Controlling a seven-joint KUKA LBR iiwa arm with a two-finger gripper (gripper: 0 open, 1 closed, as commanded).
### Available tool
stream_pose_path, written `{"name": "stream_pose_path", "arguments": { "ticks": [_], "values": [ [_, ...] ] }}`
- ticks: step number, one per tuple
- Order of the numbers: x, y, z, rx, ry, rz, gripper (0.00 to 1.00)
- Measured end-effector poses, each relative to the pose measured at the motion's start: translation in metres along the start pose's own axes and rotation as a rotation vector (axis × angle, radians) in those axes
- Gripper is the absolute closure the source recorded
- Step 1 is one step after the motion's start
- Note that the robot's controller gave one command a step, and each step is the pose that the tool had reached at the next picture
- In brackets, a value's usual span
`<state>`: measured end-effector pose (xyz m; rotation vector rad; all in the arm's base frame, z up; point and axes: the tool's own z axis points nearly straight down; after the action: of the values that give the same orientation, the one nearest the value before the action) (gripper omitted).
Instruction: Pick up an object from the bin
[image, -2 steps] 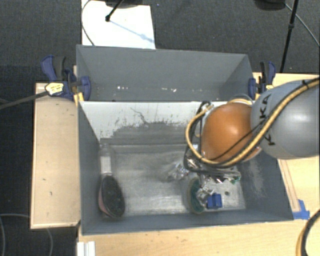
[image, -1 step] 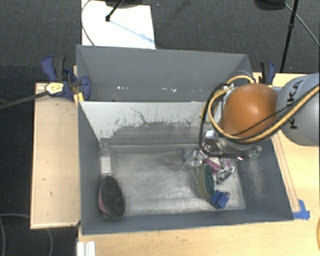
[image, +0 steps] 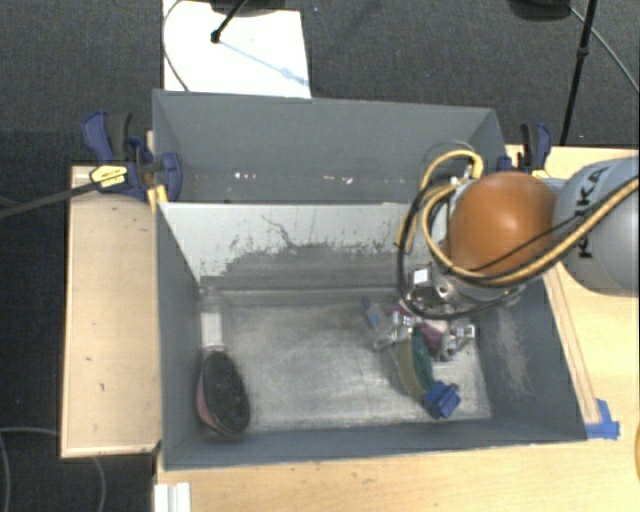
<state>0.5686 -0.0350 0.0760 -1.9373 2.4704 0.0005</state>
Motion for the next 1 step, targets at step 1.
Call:
{"name": "stream_pose_path", "arguments": {
  "ticks": [1],
  "values": [
    [-0.0011,-0.0002,-0.0014,-0.001,-0.001,0.006,1.00]
  ]
}}
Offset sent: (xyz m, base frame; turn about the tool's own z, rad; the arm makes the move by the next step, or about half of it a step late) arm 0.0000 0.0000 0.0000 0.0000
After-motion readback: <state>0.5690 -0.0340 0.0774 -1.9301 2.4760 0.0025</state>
